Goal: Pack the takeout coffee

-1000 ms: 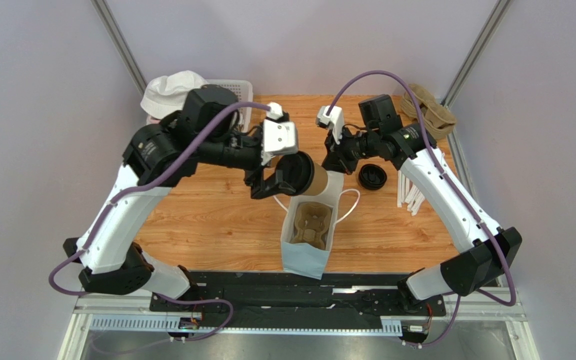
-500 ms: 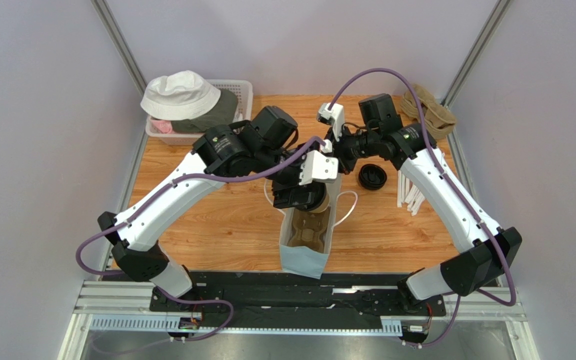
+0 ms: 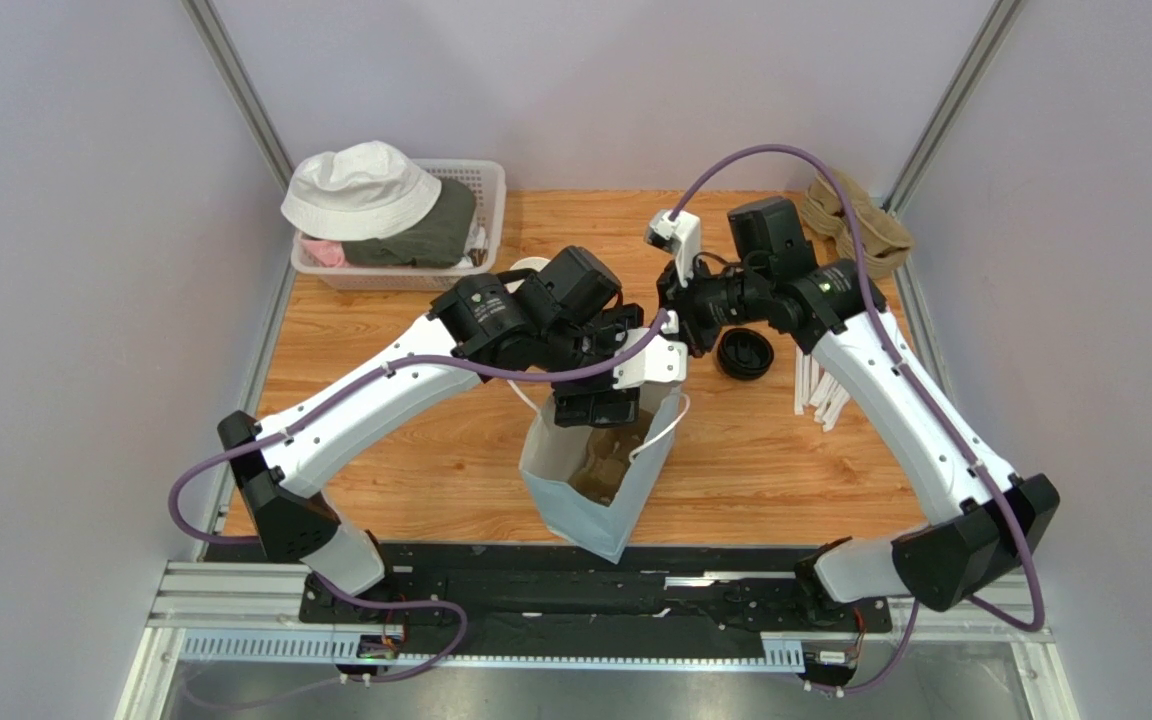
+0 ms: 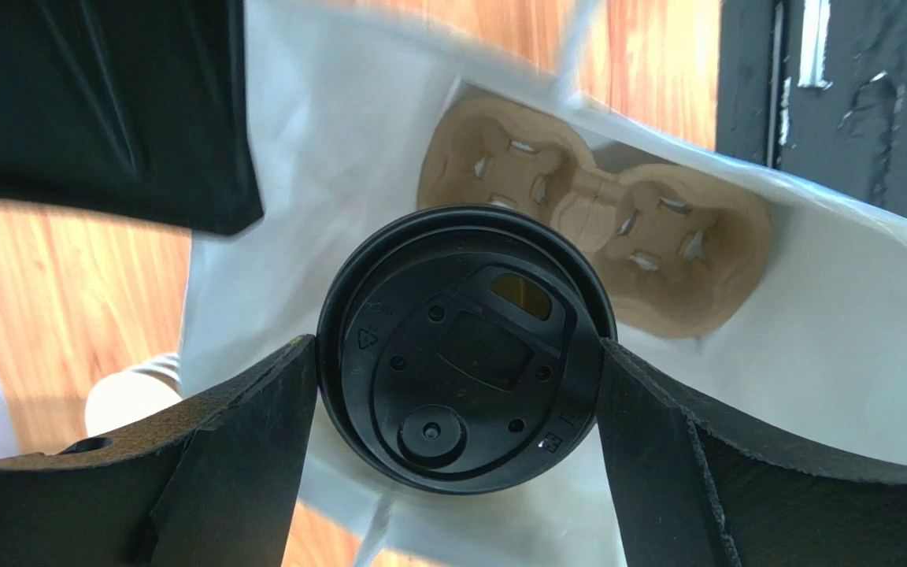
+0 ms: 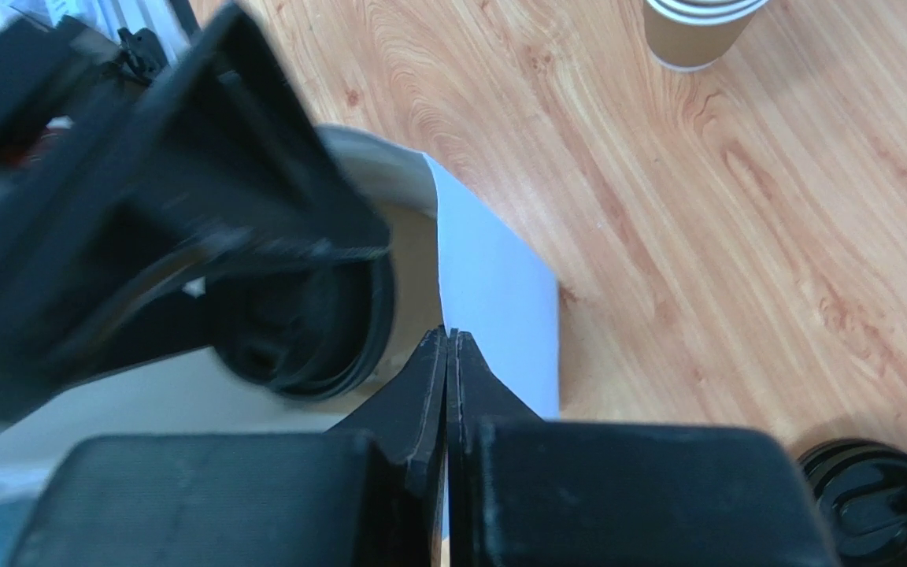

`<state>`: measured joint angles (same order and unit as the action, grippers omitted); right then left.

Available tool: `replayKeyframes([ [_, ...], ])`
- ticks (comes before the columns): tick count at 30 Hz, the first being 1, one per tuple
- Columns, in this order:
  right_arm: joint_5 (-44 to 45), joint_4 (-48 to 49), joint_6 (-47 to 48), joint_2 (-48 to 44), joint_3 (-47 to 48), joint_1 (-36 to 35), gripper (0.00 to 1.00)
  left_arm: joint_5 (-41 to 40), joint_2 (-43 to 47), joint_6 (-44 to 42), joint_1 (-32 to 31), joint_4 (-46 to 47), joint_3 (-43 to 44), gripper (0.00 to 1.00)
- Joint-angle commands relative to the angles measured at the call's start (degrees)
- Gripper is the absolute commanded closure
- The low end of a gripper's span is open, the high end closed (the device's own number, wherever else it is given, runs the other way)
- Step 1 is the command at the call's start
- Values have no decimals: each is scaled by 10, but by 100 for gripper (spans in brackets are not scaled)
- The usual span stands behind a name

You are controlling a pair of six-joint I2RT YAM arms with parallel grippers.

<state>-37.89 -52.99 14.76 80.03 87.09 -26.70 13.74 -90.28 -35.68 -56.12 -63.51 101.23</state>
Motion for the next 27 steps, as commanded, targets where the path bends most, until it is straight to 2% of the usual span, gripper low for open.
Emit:
replayKeyframes([
  [1, 4, 19, -43, -81, -38, 2, 100, -28, 23, 40, 9, 45, -22, 73],
  [7, -8, 14, -55, -157, -111, 3, 100, -14, 58, 71, 26, 83, -48, 74],
  [11, -80, -41, -6, -205, -139, 2, 96, 2, 78, 74, 30, 94, -62, 74],
  [14, -66, -77, 14, -216, -125, 2, 75, 16, 87, 70, 30, 93, -70, 74],
  [15, -58, -72, 21, -215, -118, 2, 58, 20, 90, 69, 30, 92, -72, 75],
  [18, -20, -38, 21, -194, -86, 2, 36, 29, 89, 69, 30, 88, -79, 75],
  [21, 6, -27, 20, -163, -40, 6, 31, 35, 92, 66, 30, 88, -82, 75],
  [27, 19, 2, 46, -97, 11, 16, 27, 40, 101, 62, 30, 87, -92, 75],
])
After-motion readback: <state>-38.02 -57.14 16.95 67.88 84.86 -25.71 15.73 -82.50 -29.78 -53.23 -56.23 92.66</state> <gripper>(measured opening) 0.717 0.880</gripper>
